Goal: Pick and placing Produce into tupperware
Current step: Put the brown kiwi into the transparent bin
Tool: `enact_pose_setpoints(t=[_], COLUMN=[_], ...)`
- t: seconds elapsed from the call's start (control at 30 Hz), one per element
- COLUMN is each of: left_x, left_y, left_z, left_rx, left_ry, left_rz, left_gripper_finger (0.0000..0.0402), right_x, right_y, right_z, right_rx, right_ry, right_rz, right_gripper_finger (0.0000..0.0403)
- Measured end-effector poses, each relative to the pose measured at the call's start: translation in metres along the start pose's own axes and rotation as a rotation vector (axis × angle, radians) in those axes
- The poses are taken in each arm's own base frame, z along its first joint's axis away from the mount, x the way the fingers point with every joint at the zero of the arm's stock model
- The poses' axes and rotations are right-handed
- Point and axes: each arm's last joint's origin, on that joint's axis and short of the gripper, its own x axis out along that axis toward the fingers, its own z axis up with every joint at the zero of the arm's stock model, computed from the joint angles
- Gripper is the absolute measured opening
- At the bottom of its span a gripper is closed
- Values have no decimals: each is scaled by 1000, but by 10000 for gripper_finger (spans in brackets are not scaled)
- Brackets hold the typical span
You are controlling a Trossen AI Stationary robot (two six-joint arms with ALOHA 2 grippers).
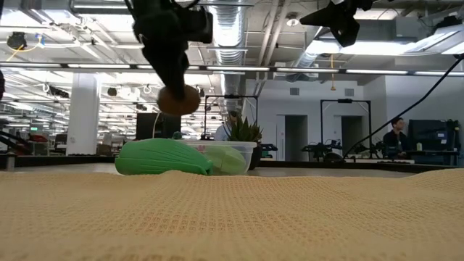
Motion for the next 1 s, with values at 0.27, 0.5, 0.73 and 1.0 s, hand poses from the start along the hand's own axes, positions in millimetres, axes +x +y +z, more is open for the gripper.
enact_pose_setpoints(t=[0.27,0.5,0.73,1.0], left_x=[5,20,47,59], left_y=[41,52,48,48], left_z=[12,20,18,12], left_rx=[-31,-5,36,44], left_ry=[-72,-94,-11,47], left_rz=[37,-15,-51,-53], left_gripper_finger=[238,238,238,238], right_x=[0,0,0,0], right_y=[0,0,-1,-1], right_z=[0,0,-1,-1], right_rx=[5,29,28,28], right_ry=[0,3,8,14], right_rz=[0,-2,-10,-15], right_gripper_finger=[205,205,205,205])
